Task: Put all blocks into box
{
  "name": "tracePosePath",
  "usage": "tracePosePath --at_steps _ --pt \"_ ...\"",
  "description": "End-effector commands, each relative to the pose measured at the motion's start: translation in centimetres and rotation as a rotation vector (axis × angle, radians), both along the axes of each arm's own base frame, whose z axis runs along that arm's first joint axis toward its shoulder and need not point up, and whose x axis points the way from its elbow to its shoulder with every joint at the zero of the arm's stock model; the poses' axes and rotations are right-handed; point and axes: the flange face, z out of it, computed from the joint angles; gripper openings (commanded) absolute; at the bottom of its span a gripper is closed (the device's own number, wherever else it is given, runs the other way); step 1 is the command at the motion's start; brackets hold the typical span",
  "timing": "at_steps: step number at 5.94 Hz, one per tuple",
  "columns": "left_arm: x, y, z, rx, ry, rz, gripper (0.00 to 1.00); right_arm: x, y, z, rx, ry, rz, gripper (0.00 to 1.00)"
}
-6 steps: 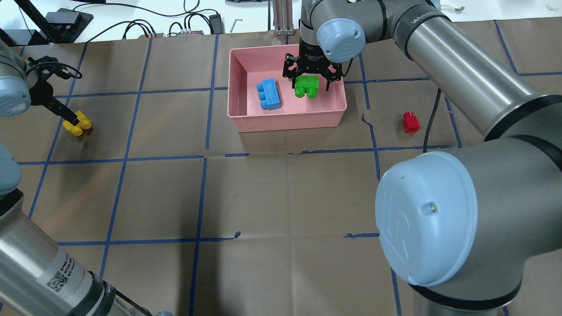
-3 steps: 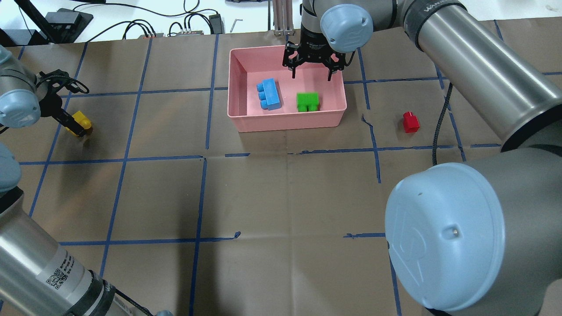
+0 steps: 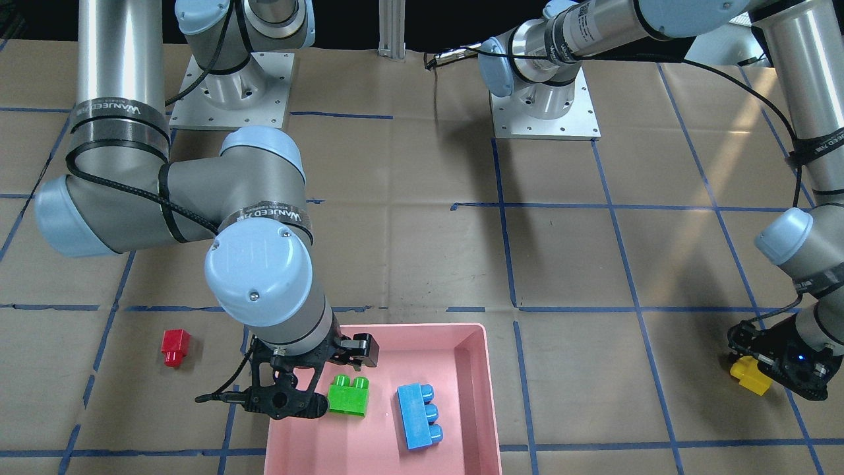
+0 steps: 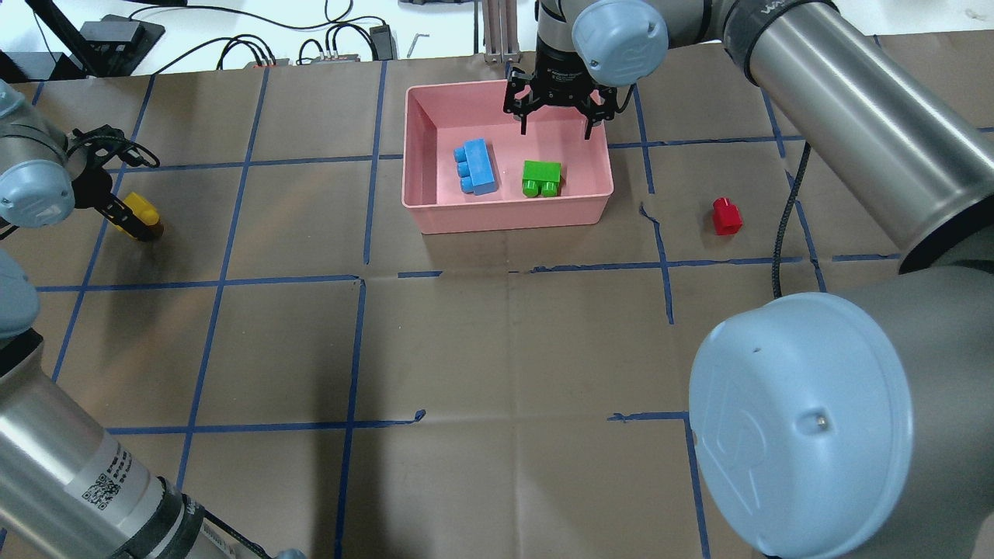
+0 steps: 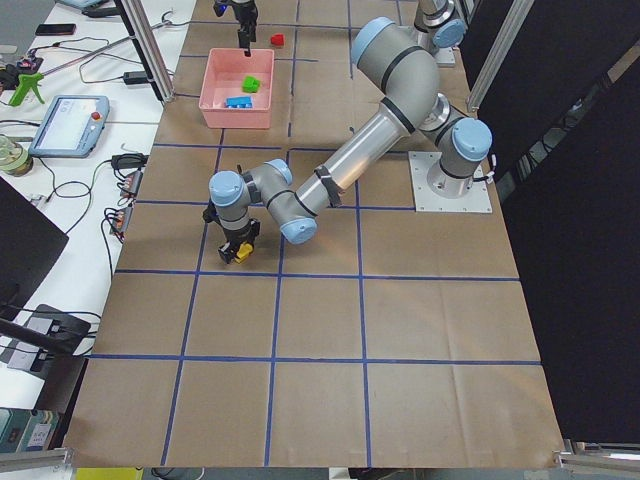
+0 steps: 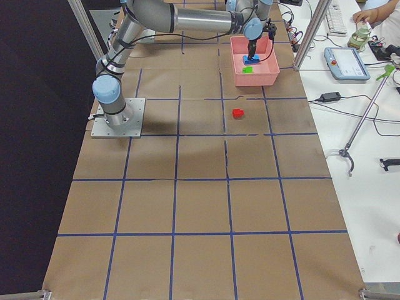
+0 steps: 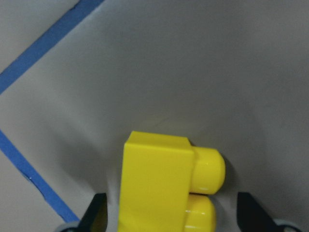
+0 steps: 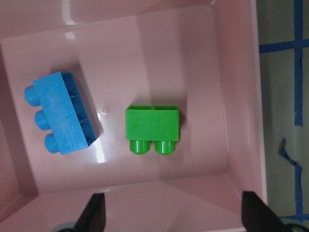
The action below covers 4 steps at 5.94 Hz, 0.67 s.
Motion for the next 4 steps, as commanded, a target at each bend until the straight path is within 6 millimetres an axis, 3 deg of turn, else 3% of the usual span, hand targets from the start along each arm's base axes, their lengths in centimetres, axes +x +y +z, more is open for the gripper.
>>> tracePosePath --at_steps 1,2,4 --pt "0.2 -0.3 1.9 -0.025 -0.014 0.012 0.16 -8.8 -1.1 3.5 -0.027 0.041 -0.019 1.0" --pt "-0.4 -0.3 3.5 -0.036 -0.022 0.044 0.02 -15.4 -2.2 4.3 -0.039 0.045 0.042 1.0" --pt "-1.7 -0.3 5.6 -0.045 -0.019 0.075 0.0 -23.2 -2.7 3.1 -0.02 0.046 0.136 0.99"
